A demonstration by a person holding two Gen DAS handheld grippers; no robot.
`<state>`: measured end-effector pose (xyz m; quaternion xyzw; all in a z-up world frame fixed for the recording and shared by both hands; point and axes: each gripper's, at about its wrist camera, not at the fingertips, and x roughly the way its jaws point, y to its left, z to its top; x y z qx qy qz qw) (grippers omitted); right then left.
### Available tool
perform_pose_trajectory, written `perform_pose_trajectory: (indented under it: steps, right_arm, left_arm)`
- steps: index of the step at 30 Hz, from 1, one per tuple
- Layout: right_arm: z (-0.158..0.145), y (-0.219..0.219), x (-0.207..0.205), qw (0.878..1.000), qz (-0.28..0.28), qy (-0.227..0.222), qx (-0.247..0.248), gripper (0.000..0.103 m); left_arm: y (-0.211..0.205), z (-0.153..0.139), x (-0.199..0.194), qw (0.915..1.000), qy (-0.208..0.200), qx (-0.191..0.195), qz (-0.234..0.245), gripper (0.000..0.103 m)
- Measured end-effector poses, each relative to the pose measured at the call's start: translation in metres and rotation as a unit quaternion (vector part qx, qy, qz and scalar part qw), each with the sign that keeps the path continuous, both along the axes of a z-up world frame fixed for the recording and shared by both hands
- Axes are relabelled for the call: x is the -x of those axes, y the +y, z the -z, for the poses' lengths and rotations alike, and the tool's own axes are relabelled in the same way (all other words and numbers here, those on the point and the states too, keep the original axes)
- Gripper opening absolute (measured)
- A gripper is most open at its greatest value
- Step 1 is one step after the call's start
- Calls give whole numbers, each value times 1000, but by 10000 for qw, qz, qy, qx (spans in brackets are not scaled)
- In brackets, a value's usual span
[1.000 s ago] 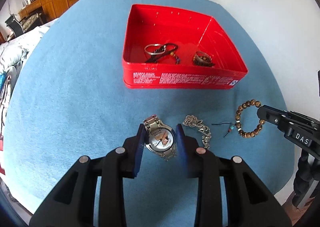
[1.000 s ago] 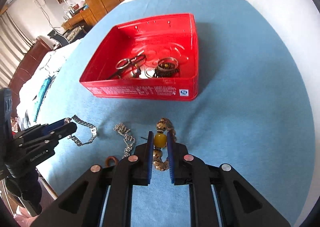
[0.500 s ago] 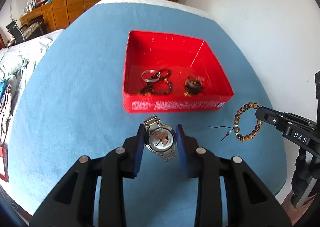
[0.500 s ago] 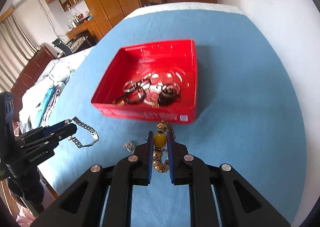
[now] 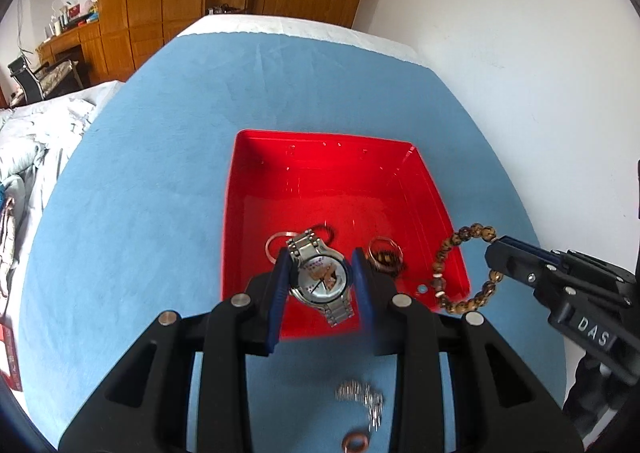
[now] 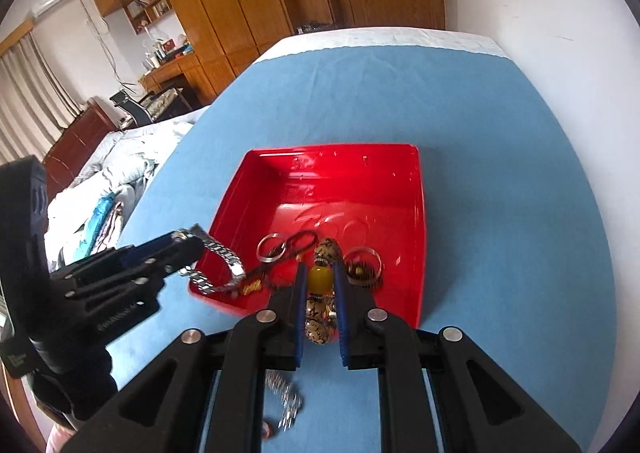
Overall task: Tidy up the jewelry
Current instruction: 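Carry the watch and bead bracelet into the red tin box and open both grippers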
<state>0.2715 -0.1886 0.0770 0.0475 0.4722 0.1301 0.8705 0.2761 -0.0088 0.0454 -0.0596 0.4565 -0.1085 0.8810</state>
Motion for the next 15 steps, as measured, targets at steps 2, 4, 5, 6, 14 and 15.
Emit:
perform_pose_trajectory:
  steps: [2, 4, 5, 6, 14, 15]
  right_arm:
    - [8, 3, -13, 10000, -42, 58, -44, 13]
    - [18, 8, -28, 9999, -95, 98, -67, 13]
    - [22, 9, -34, 9998, -113, 116, -73, 13]
    - [28, 12, -43, 9997, -141, 152, -114, 13]
    - [62, 0, -86, 9994, 210, 250, 117, 16]
    - [62, -4, -86, 9993, 259, 218, 158, 16]
  left_arm:
    - [-4, 10, -17, 10000, 74, -7, 37, 30]
    - [-7, 22, -34, 9998, 188, 29, 52, 30]
    - [-8, 27, -40, 9997, 234, 49, 61, 30]
    - [-9, 33, -48, 9995, 289, 73, 75, 30]
    - [-15, 61, -83, 9984, 573, -11, -28, 38]
    - [-15, 59, -82, 9985, 540, 5, -9, 41]
